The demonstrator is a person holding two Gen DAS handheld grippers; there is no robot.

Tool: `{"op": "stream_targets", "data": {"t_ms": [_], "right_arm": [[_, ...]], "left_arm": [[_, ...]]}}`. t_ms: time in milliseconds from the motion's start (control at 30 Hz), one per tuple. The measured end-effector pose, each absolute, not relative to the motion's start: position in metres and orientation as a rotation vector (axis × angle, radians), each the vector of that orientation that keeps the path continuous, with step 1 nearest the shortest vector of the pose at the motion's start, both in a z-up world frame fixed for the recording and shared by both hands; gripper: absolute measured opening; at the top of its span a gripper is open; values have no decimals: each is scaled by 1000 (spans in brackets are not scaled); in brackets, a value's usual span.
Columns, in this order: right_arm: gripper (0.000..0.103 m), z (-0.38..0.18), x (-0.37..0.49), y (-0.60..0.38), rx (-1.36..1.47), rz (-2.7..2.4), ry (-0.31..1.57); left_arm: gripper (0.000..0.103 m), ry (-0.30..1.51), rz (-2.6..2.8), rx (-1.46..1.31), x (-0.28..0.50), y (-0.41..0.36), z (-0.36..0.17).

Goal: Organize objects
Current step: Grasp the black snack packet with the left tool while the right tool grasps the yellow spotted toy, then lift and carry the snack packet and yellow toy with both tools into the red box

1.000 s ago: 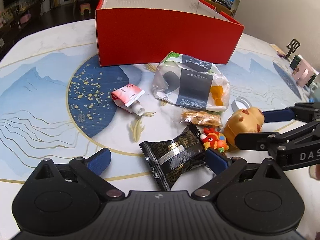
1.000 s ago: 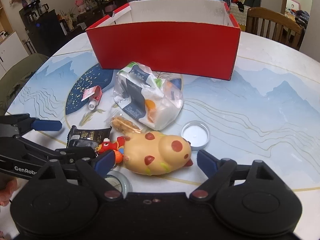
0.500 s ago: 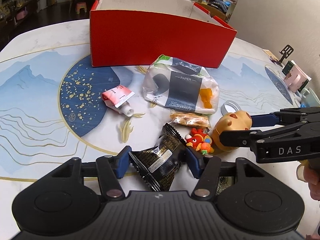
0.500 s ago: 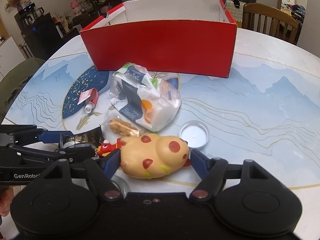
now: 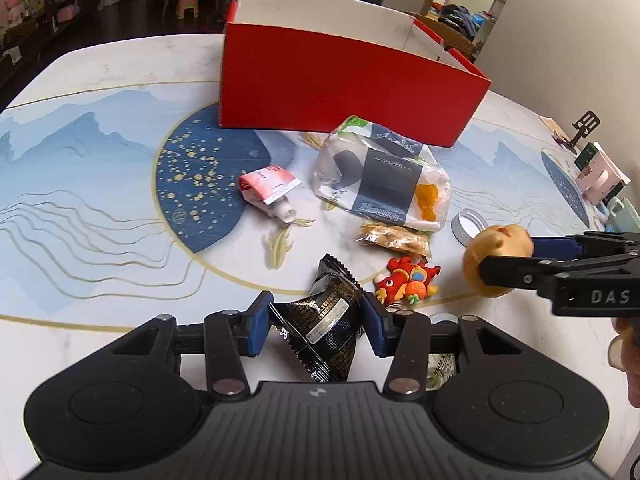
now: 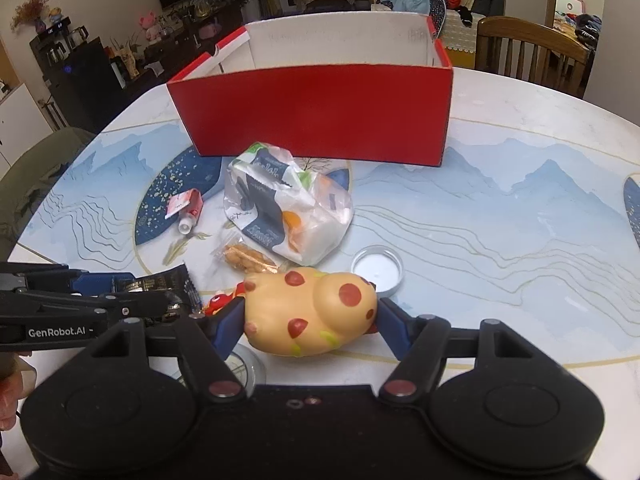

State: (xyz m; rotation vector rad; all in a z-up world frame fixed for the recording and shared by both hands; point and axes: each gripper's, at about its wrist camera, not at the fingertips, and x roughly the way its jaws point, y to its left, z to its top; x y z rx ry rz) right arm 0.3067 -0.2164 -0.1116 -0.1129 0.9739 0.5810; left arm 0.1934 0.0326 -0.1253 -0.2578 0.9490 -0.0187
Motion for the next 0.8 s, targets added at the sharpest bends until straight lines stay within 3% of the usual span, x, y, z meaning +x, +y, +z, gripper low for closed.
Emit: {"op": "stream_targets", "data": {"t_ms": [800], "right_arm": [[69, -48, 299, -217, -129, 644, 898]], "left_arm": [[44, 802, -61, -360, 181, 25, -47]]}}
